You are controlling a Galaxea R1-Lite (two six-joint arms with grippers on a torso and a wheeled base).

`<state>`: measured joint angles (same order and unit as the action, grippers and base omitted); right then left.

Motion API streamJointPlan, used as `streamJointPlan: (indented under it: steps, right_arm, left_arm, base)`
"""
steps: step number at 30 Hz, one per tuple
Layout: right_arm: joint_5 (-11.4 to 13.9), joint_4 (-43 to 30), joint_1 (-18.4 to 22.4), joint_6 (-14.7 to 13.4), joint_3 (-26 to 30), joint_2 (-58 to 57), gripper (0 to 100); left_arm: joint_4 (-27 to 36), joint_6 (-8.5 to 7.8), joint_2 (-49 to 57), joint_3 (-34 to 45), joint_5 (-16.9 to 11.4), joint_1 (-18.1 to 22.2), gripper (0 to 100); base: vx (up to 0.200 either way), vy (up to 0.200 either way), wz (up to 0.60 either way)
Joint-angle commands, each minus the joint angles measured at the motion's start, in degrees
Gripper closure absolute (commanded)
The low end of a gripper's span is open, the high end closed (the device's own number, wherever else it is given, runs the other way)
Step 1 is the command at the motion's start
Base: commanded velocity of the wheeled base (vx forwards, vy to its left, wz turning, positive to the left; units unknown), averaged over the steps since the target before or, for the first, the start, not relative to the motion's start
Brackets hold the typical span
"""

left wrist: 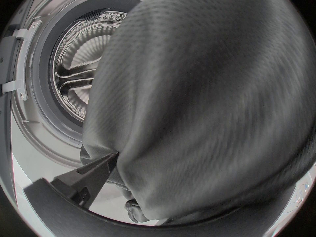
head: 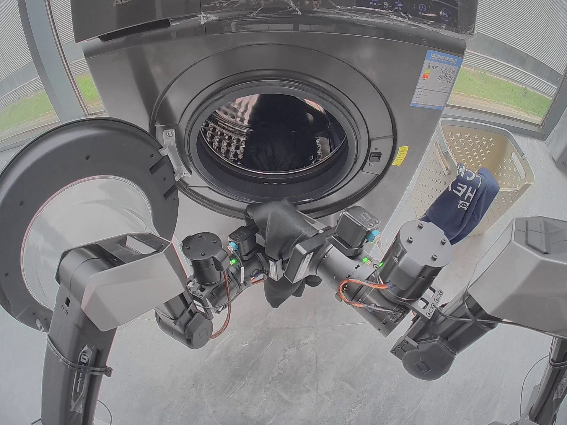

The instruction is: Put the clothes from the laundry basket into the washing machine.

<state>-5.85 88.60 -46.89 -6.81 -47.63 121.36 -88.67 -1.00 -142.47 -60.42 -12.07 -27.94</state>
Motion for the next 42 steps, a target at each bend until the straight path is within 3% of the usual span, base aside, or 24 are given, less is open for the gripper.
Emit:
streamJointPlan:
  steps: [1,8,19,25,33,42]
  right_arm:
    - [0.05,-0.01,0.04,-0.04,-0.27,1.69,100]
    - [0.05,0.08,0.92,-0.13,0.26,1.07,100]
    - [0.14,-0.01,5.75,-1.1,4.03,-2.18,100]
    - [0.23,-0.01,9.36,-1.1,2.36,1.69,100]
    - [0.14,-0.01,8.92,-1.01,0.34,6.96,100]
    - [0.14,0.08,7.95,-0.83,-1.59,8.72,100]
  left_arm:
    - [-0.1,0.12,0.0,-1.46,0.29,-0.01,100]
    - [-0.1,2.41,0.18,-3.92,2.4,0.61,100]
    - [-0.18,2.85,2.81,-2.51,3.81,2.72,100]
    - [-0.18,4.95,9.58,3.55,3.81,2.1,100]
    - [-0.18,5.31,19.07,13.13,3.54,0.69,100]
    - [-0.27,7.5,23.38,17.17,3.72,-0.71,100]
  base:
    - [0.0,0.0,0.0]
    - [0.0,0.0,0.0]
    - [0.0,0.0,0.0]
    - [0.0,0.0,0.0]
    - [0.0,0.0,0.0]
    - [0.0,0.0,0.0]
